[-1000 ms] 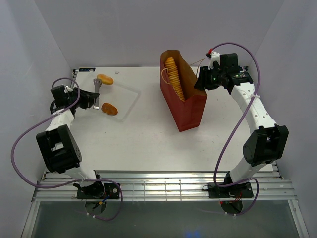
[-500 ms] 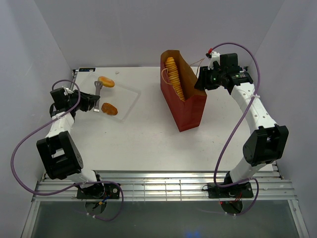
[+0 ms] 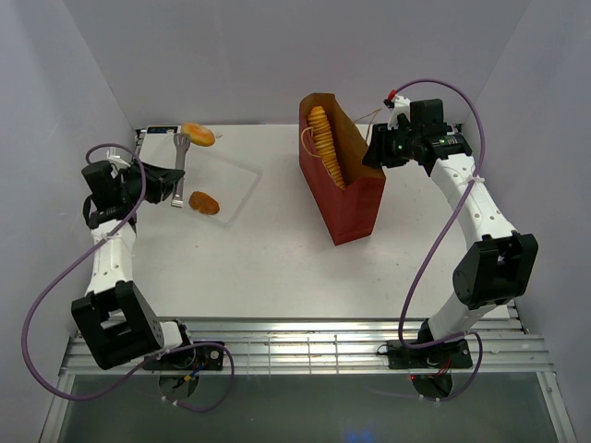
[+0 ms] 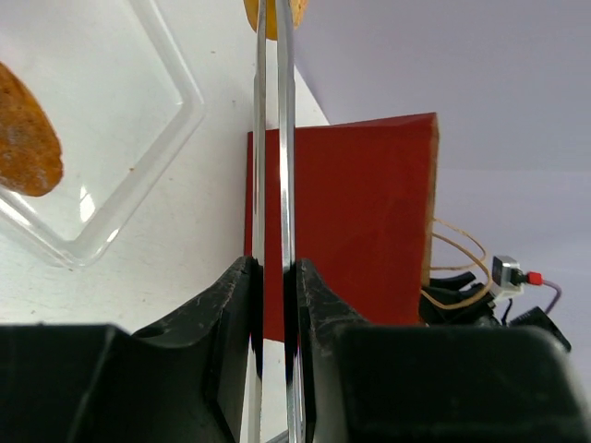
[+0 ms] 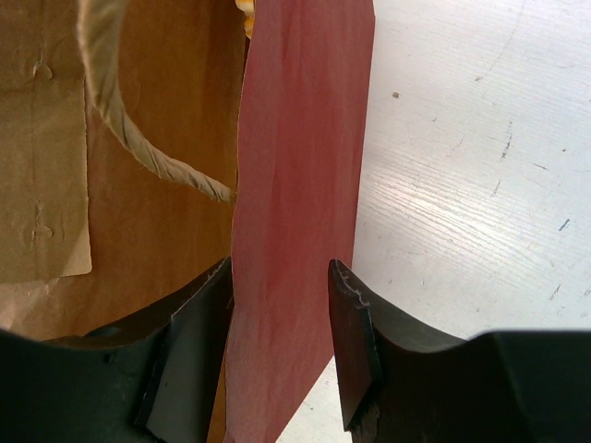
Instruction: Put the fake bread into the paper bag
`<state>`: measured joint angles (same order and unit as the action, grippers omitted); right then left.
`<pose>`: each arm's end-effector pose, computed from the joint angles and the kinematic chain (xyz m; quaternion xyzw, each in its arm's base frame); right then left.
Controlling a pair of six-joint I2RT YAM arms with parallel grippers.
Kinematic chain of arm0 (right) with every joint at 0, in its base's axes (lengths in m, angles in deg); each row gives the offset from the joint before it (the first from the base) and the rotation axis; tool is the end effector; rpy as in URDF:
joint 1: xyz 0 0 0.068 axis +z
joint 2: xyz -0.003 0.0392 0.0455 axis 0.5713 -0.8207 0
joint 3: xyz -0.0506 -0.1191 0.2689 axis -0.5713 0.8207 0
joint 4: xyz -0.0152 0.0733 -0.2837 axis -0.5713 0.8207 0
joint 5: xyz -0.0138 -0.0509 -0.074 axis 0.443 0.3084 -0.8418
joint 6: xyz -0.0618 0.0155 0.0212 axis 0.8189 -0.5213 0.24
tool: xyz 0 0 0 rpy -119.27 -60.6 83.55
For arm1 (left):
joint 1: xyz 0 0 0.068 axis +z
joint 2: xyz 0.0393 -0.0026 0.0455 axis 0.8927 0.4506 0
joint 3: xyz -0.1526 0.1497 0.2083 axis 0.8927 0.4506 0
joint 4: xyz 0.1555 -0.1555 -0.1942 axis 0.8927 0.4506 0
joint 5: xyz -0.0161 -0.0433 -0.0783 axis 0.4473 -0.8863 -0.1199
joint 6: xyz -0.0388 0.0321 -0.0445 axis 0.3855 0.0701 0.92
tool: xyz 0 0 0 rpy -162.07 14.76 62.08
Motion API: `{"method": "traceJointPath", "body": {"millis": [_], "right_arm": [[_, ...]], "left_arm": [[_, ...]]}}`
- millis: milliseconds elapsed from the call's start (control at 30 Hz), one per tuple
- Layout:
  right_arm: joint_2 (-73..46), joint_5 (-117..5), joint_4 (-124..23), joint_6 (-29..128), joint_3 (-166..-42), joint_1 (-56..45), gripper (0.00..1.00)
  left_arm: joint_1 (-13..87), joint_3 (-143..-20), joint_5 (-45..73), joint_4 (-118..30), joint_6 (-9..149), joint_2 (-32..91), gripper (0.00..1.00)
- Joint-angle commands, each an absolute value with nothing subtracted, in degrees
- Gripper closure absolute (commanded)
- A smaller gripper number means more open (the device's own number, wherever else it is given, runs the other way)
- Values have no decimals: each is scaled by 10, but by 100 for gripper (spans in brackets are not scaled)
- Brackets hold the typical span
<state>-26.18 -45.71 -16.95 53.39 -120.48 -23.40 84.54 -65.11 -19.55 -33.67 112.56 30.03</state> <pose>0.4103 0.0999 0.3802 -0.1377 0.8725 0.1925 0.4275 0.3224 0.0876 0.3025 -0.3465 0.7458 -0.4282 0.3747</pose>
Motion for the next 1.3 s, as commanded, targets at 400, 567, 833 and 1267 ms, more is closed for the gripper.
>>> {"method": "traceJointPath", "body": {"millis": [400,567,833,1267], "right_arm": [[-258,-459,-178,530,-1226,-232,49],[-256,-462,-175,528,-1229,-232,49],[-253,-465,-173,524,-1234,-232,49],[-243,-477,-168,524,-1236,-232,49]], "left_arm": [[758,-772,-226,-331,1196,184,100],[648,-812,-185,-332,1209,182,100],[495,-836,-114,-335,1211,182,100],[347,-782,-24,-335,1197,181,100]]}}
